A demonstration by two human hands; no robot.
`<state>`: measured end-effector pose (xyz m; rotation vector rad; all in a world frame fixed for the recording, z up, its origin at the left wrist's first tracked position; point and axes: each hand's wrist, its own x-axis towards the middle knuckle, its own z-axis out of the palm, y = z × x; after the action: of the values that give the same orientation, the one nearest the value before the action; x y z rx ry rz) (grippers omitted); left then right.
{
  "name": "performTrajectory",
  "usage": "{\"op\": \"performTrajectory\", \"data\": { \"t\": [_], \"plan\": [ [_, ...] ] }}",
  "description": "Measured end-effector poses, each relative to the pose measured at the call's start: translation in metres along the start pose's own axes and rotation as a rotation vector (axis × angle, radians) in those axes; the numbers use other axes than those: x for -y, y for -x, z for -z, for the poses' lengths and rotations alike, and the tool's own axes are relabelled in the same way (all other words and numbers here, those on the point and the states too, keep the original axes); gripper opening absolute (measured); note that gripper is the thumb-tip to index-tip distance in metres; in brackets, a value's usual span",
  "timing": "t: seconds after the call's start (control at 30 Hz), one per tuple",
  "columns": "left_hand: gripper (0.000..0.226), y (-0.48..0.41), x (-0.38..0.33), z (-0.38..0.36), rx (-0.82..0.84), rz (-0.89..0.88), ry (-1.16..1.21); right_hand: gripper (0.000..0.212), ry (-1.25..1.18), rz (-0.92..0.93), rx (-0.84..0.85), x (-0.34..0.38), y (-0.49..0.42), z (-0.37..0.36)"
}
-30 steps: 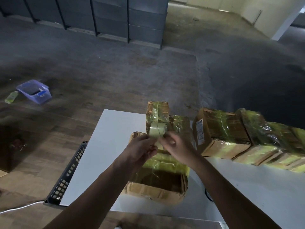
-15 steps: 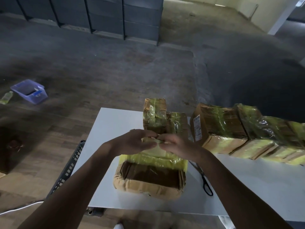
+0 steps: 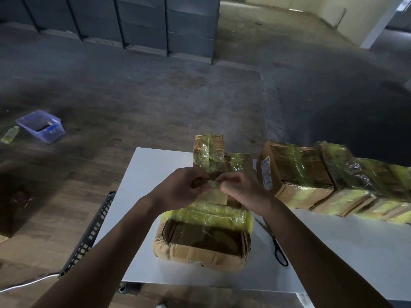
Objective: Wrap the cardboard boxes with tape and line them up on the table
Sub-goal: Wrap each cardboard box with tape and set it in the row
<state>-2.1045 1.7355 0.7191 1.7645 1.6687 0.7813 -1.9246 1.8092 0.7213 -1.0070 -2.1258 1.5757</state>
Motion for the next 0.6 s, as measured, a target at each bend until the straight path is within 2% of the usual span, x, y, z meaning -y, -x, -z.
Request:
{"op": "performTrajectory", "data": {
  "t": [0.23, 0.53, 0.6],
  "plan": [
    [0.007, 0.001, -0.003, 0.002, 0.011, 0.006, -0.007, 0.015, 0.065, 0.027, 0.004, 0.003, 0.002, 0.002],
    [0.007, 0.002, -0.008, 0.005, 0.046, 0.018, 0.014, 0.019, -0.012, 0.019, 0.023, -0.001, 0.006, 0.005],
    [0.010, 0.002, -0.011, 0.005, 0.056, 0.007, -0.014, 0.027, -0.036, 0.009, 0.026, -0.003, 0.006, 0.006]
  ]
}}
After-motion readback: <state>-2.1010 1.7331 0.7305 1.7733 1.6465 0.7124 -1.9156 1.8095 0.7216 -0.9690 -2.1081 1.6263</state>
